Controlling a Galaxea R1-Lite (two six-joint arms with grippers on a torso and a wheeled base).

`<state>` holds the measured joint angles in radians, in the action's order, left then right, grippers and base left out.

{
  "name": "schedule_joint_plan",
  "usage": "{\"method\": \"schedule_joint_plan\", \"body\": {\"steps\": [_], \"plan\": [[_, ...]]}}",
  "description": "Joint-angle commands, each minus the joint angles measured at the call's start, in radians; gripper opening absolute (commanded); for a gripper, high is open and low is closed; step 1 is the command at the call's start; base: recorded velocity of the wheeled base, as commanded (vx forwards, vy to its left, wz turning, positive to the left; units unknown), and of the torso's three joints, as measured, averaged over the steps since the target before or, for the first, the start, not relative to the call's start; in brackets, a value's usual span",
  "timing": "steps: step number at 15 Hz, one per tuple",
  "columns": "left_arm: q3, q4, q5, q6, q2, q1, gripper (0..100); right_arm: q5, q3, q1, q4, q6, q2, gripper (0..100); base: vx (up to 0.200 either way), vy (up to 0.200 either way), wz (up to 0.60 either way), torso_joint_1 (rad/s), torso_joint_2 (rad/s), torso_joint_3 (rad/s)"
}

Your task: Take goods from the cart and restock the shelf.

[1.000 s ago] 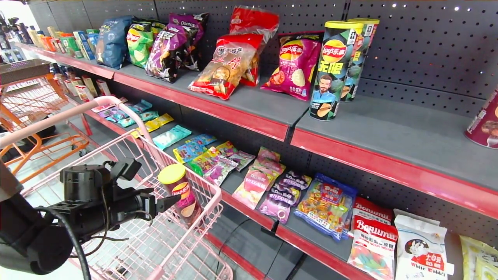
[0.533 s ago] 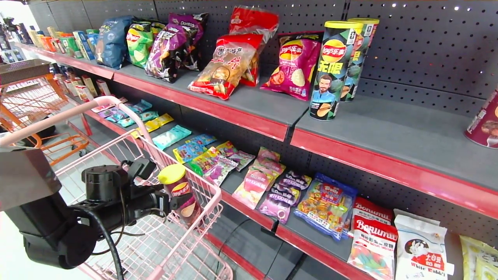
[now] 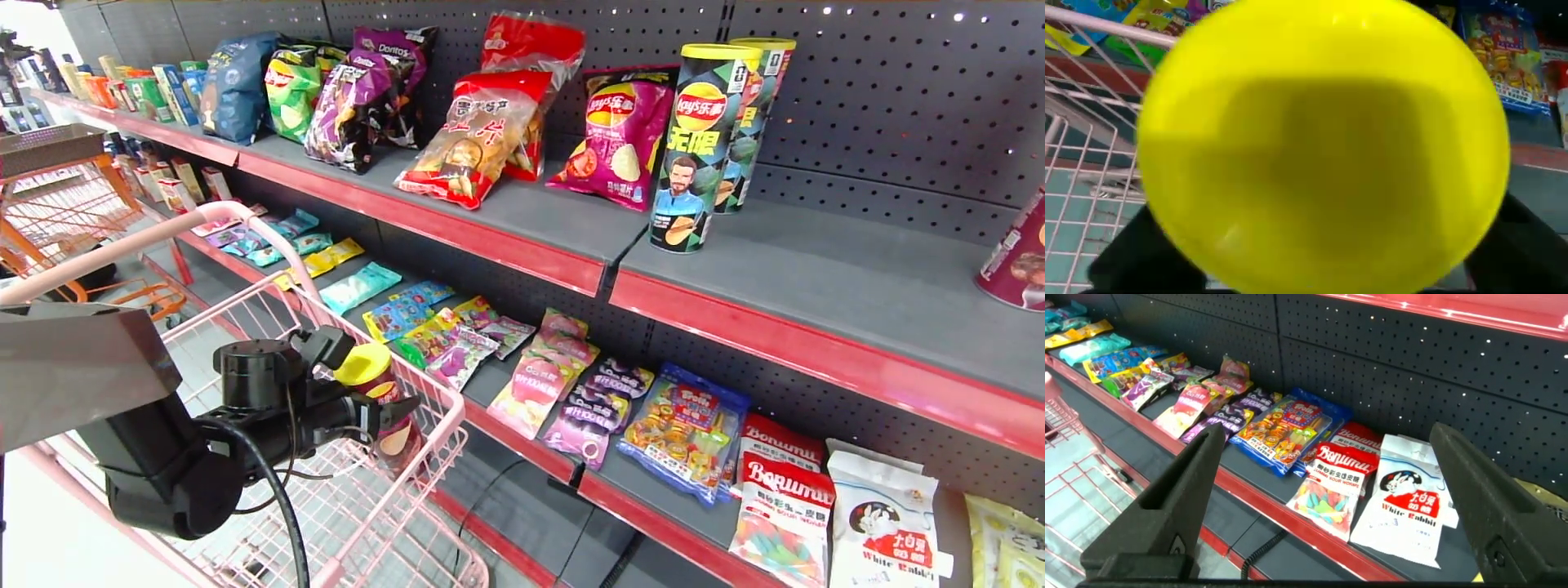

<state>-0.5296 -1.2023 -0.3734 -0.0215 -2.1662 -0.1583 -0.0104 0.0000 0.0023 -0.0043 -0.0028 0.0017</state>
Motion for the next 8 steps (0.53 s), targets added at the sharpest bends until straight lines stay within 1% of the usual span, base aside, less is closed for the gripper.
{"method": "schedule_joint_plan", "body": {"steps": [1,3,5,6,7,8], "plan": [[0.01,0.0,0.004,0.0,0.006,-0.01,0,0.0,0.0,0.001,0.0,0.0,0.0,100,0.0,0.0,0.0,0.0,0.0,0.0],[0.034,0.009,0.004,0.002,0.062,-0.009,0,0.0,0.0,0.001,0.0,0.001,0.0,100,0.0,0.0,0.0,0.0,0.0,0.0],[0.057,0.026,0.005,0.005,0.147,0.005,0,0.0,0.0,0.001,0.0,0.001,0.0,100,0.0,0.0,0.0,0.0,0.0,0.0],[0.059,0.066,0.004,0.008,0.212,0.02,0,0.0,0.0,0.001,0.0,0.001,0.0,100,0.0,0.0,0.0,0.0,0.0,0.0],[0.059,0.066,0.004,0.008,0.212,0.02,0,0.0,0.0,0.001,0.0,0.001,0.0,100,0.0,0.0,0.0,0.0,0.0,0.0],[0.028,0.276,0.004,0.011,0.414,0.072,0,0.0,0.0,0.001,0.0,0.0,0.0,100,0.0,0.0,0.0,0.0,0.0,0.0]]}}
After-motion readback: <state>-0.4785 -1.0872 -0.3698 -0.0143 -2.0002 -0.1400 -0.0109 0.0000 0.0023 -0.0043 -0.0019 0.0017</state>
